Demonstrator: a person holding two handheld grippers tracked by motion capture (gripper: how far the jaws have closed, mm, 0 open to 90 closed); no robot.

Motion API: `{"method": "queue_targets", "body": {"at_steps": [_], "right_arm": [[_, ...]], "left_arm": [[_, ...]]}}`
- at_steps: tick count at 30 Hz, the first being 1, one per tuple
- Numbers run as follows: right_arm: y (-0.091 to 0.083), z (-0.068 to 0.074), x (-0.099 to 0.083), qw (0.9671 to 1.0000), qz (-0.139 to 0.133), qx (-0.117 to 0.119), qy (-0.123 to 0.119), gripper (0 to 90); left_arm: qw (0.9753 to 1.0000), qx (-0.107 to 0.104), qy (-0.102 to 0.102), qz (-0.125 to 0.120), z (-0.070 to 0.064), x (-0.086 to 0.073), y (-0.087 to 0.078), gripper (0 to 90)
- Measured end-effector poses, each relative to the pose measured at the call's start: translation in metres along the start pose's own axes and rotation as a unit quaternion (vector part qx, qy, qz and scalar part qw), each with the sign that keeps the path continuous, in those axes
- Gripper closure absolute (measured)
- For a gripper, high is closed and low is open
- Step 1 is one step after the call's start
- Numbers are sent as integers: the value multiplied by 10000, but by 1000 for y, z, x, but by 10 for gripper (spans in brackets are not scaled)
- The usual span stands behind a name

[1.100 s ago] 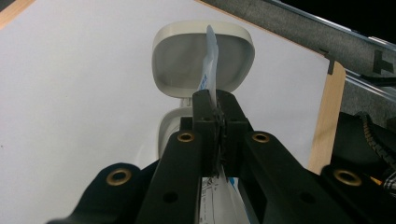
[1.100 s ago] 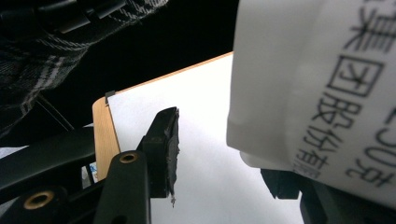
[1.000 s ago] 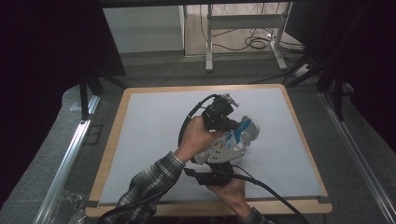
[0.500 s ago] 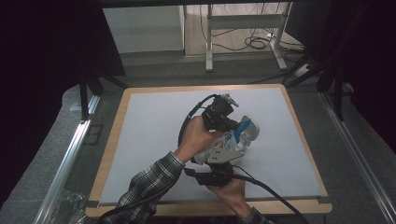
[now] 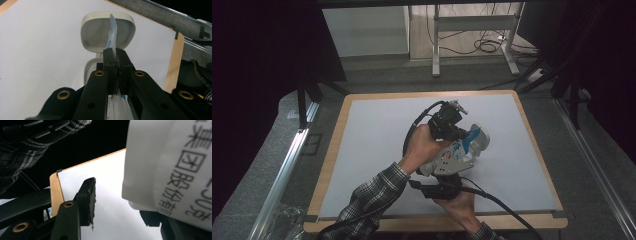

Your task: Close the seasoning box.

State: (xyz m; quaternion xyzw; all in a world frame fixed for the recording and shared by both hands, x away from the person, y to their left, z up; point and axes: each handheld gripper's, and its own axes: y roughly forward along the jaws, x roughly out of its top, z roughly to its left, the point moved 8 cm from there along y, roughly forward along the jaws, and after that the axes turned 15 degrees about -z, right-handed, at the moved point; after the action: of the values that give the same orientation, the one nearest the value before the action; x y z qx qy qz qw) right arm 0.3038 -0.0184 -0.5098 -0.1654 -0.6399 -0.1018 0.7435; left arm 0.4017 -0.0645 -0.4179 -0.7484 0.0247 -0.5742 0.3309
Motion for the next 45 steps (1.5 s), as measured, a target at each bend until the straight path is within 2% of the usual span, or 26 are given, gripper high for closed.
{"method": "queue_targets", "body": {"at_steps": [45], "right_arm": [[-1, 2, 2, 10000, -35, 27, -4, 521]], "left_arm": [[10000, 18, 27, 12, 0, 0, 0, 883]]}}
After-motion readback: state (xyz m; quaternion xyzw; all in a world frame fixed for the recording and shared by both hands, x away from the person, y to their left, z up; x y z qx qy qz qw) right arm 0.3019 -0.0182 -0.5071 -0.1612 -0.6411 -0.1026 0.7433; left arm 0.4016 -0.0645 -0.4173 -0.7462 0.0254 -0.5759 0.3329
